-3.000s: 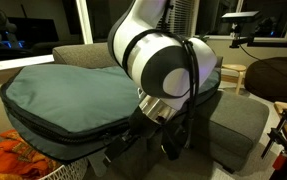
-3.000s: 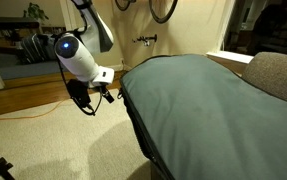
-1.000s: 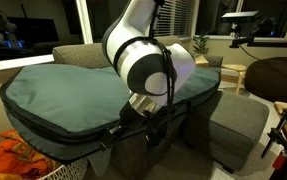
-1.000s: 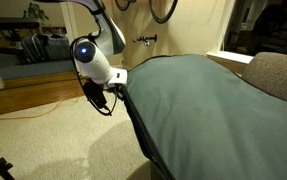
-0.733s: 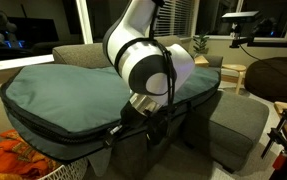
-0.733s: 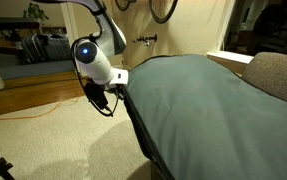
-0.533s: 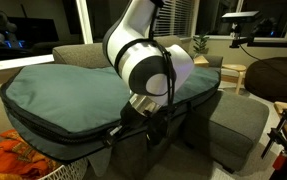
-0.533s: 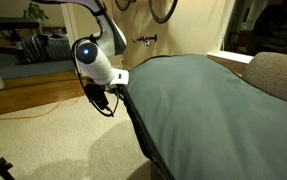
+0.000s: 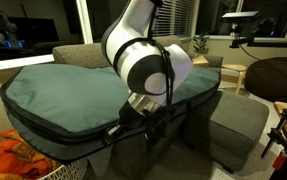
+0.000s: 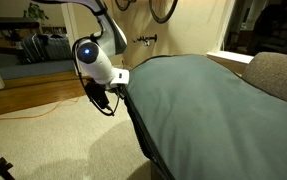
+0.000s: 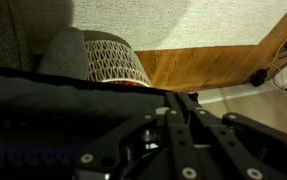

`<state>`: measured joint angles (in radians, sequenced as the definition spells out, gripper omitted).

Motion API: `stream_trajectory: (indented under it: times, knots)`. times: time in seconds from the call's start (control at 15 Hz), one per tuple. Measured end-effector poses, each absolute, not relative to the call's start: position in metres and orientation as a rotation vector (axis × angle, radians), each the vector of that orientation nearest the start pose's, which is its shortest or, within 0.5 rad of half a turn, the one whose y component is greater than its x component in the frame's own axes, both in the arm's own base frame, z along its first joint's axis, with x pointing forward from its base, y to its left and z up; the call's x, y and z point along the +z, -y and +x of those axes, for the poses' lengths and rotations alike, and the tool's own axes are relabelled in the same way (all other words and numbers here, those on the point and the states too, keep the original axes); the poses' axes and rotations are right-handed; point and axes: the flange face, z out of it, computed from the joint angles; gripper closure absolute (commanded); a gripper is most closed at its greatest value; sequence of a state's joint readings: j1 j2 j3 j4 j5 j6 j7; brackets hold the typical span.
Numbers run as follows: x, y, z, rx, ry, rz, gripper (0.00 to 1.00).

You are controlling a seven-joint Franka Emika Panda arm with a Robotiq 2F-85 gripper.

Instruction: Close the zip

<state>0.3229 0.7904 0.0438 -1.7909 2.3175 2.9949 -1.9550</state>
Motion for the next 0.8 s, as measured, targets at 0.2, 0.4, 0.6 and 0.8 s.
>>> stream_trajectory:
  times: [0.2, 0.4, 0.6, 0.8]
  knots:
    - [0.0881, -0.1566, 0.5592, -0.795, 0.006, -2.671, 0.95]
    - [0.0883, -0.1555, 0.5597, -0.796, -0.003, -2.669, 0.95]
    - [0.0882, -0.1552, 0.5597, -0.797, -0.015, -2.665, 0.95]
    - [0.0886, -0.1548, 0.5596, -0.798, -0.036, -2.661, 0.95]
